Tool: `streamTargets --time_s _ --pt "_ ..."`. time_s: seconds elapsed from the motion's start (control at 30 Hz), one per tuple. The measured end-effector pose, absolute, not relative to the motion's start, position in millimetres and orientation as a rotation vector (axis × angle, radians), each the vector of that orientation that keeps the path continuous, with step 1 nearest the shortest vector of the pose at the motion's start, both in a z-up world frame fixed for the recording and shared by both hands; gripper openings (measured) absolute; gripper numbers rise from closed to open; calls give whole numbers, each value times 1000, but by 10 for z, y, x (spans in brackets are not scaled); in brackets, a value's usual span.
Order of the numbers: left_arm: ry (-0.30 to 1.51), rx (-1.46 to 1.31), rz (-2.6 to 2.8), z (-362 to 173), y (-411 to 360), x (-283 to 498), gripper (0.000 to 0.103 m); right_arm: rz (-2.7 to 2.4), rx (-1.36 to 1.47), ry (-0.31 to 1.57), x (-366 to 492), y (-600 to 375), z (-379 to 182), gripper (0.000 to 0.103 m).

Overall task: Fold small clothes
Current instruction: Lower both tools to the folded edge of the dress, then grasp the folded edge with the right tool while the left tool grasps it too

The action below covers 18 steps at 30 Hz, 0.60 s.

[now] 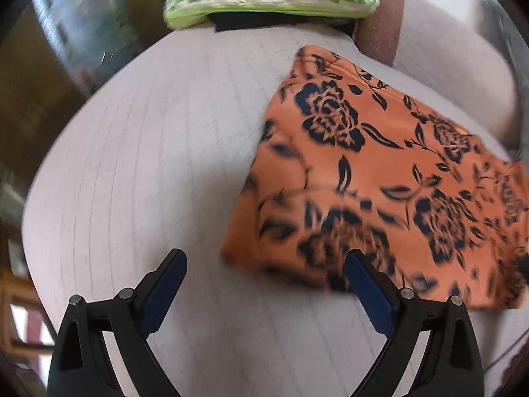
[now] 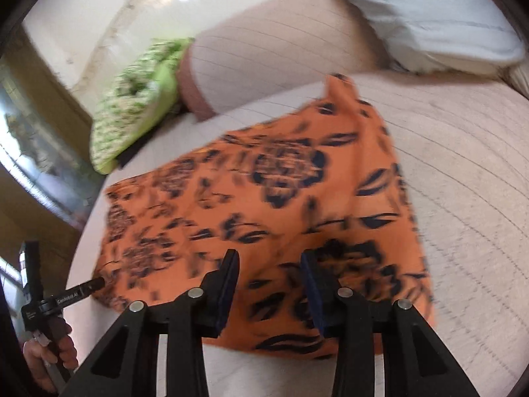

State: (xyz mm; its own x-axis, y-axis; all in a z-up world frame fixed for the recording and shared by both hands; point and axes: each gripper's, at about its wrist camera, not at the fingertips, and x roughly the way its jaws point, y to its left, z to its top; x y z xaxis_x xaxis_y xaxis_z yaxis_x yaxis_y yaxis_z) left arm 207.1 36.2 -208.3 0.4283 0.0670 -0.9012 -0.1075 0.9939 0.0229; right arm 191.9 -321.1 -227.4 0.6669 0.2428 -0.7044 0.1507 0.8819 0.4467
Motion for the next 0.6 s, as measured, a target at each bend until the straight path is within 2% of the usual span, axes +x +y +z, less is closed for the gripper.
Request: streamTargets --time_s 0.2,0.23,0.33,0.53,0.6 --pt "1163 -152 93 -2115 552 1762 96 173 432 825 1802 -2687 -2139 41" --pt "1164 -172 91 -2116 575 1756 96 186 430 838 1805 -2612 -2156 37" --pt "1163 -216 99 -2122 673 1777 88 181 395 857 1796 -2444 -2202 35" --pt "1178 -203 99 -2069 619 1819 87 117 441 986 1960 -2536 -2587 33" --pt "1192 -217 86 -2077 597 1865 87 134 466 970 1959 -2589 -2553 33"
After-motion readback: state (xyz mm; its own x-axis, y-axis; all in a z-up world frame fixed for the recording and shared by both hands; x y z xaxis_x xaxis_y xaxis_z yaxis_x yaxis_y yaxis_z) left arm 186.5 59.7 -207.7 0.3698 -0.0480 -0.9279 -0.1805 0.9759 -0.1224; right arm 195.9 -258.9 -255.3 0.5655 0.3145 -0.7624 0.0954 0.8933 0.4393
